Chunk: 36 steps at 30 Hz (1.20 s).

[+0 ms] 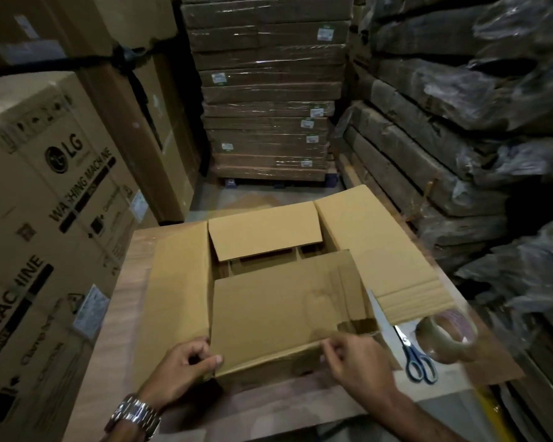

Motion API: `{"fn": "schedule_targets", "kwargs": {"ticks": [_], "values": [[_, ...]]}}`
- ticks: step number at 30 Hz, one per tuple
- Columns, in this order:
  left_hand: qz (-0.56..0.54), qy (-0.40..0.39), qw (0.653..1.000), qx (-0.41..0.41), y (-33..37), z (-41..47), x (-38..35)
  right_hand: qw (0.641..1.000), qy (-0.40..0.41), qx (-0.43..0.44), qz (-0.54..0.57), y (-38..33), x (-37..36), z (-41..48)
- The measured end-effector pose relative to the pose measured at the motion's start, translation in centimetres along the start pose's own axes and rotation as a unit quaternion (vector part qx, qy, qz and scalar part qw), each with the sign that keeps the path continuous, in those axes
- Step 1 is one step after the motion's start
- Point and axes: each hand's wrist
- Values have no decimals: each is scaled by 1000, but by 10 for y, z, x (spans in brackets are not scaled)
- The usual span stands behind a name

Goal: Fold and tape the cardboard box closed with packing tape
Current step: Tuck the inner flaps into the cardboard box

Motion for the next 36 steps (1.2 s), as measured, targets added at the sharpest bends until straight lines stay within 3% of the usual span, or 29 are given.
{"fn": "schedule_targets", "kwargs": {"ticks": [5, 17, 25, 36], "values": [[-25, 14, 1000, -11, 1, -2, 0, 998, 28, -57, -13, 42, 23, -8], [-6, 18, 1000, -20, 26, -7, -3, 991, -132, 2, -21, 24, 2, -5], [11, 22, 1000, -15, 25, -6, -2, 993, -110, -5, -36, 35, 18, 10], [-15, 35, 999, -17, 32, -8, -7, 989, -97, -82, -73, 51, 31, -2]]}}
Point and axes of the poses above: each hand's wrist, its own z-axis towards the middle knuckle, its own x-axis out of the back of the hand, y = z × x, and after that the axes turned 6 degrees about y, right-handed
